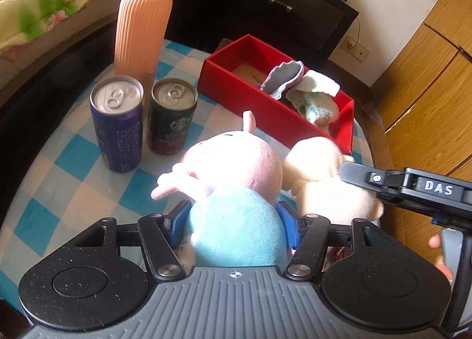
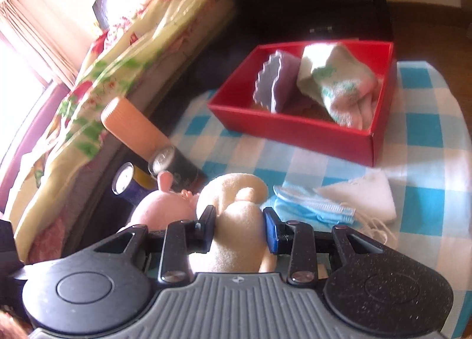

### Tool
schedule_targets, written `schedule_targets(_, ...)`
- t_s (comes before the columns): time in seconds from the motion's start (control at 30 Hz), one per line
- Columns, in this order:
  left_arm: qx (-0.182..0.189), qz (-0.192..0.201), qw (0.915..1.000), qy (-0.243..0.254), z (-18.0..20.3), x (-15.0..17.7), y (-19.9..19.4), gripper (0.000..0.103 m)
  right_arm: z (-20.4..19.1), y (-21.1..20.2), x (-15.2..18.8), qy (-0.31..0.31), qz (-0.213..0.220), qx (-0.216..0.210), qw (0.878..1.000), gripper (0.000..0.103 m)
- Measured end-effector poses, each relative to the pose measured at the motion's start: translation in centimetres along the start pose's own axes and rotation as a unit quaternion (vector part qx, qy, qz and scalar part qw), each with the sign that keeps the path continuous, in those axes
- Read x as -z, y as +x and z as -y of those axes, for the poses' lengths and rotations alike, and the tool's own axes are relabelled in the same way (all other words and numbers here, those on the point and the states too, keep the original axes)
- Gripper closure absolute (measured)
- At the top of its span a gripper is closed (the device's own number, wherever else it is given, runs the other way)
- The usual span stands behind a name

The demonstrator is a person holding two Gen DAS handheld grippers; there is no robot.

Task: Organize soft objects
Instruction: 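Lift both plush toys and carry them toward the red box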

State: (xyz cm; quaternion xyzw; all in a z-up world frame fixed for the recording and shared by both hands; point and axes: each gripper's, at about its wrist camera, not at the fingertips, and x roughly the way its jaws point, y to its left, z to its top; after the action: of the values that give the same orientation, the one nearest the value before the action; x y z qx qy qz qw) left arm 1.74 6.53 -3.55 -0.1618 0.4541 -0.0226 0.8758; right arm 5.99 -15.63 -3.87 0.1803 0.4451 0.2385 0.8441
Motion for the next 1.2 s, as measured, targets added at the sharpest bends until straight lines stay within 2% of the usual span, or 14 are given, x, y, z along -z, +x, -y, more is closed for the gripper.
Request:
schedule_targets(0.4,-0.008,0.061,0.9976,0.032,3.4,-2.3,-1.4,0.043,-0.2,-5.4,-0.5,0.007,0.092,0.002,0.996,0.09)
schedule_targets(0.43,-0.006,0.068,0.997,0.036,3.8,-2.6,-1.6,0.047,-0.2,-5.7,-0.6,0.009,0.098,0.0,0.995,0.09)
schedule_targets(0.47,-0.002,0.075,0.9964,0.038,4.2,-3.0,-1.8,0.058,-0.2,-5.9,-0.8,0.011,0.104,-0.003,0.994,0.09)
schedule_targets(0.6,0.008,0.103,0.9936,0.045,5.7,-4.8,-2.2,0.061,-0.5,-7.1,-1.6,0.006,0.14,0.005,0.99,0.09)
schedule_targets(0.67,0.006,0.107,0.9924,0.06,6.3,-5.6,-1.7,0.077,-0.3,-7.4,-2.1,0.008,0.149,0.005,0.989,0.09)
schedule_targets(0.73,0.008,0.087,0.9935,0.073,6.2,-5.2,-0.9,0.074,0.1,-7.5,-2.4,0.013,0.153,0.005,0.988,0.09)
schedule_targets(0.8,0.006,0.05,0.9944,0.093,5.5,-3.4,0.2,0.062,0.6,-7.3,-2.4,0.016,0.147,0.009,0.989,0.09)
schedule_targets(0.83,-0.01,0.025,0.9945,0.101,5.0,-2.1,0.9,0.045,0.9,-7.1,-2.3,0.016,0.144,0.01,0.989,0.09)
schedule_targets(0.87,-0.027,0.004,0.9943,0.103,4.4,-0.8,1.3,0.032,1.1,-6.9,-2.2,0.015,0.138,0.012,0.99,0.09)
schedule_targets(0.93,-0.043,-0.029,0.9943,0.093,2.5,1.6,1.4,0.03,1.6,-6.5,-1.9,0.014,0.126,0.016,0.992,0.09)
schedule_targets(0.97,-0.043,-0.047,0.9956,0.069,1.2,2.9,1.2,0.028,1.9,-6.2,-1.6,0.012,0.118,0.018,0.993,0.09)
schedule_targets(1.03,-0.064,-0.041,0.9959,0.05,0.0,4.3,0.7,0.02,2.0,-5.6,-1.2,0.005,0.104,0.02,0.994,0.09)
schedule_targets(1.1,-0.086,-0.038,0.9946,0.044,-0.3,4.6,1.0,0.019,2.0,-5.1,-0.9,0.004,0.095,0.017,0.995,0.09)
schedule_targets(1.2,-0.131,-0.047,0.9895,0.039,-1.1,5.2,1.9,0.012,1.8,-4.9,-0.7,0.013,0.087,0.006,0.996,0.09)
